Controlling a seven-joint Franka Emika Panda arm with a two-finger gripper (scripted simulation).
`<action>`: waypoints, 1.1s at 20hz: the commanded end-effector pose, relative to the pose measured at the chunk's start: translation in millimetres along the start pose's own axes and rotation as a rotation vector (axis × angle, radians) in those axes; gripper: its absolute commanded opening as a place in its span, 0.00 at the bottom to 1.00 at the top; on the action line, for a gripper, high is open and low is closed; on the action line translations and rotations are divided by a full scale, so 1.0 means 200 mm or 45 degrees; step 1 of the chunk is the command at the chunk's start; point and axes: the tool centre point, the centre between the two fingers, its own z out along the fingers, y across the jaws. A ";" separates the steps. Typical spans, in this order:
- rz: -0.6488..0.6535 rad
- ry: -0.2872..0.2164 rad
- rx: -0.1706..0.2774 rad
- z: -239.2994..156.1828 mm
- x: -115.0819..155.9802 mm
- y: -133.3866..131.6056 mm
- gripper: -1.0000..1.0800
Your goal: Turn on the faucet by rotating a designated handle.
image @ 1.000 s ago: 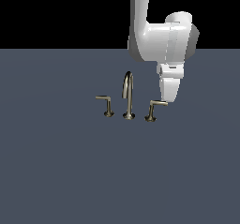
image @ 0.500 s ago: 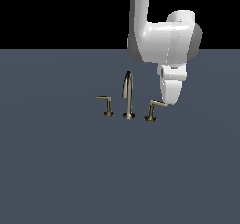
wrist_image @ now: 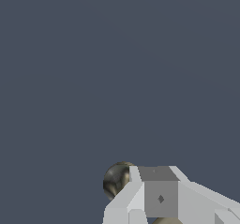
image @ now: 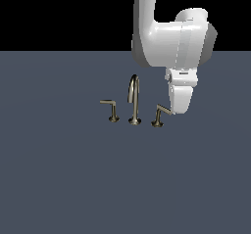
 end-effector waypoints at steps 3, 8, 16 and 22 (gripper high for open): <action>-0.004 -0.005 -0.018 0.00 -0.03 0.08 0.00; 0.002 -0.001 -0.012 0.00 -0.07 0.10 0.00; -0.003 -0.005 -0.018 0.00 -0.21 0.19 0.00; 0.017 0.001 -0.017 0.00 -0.28 0.15 0.00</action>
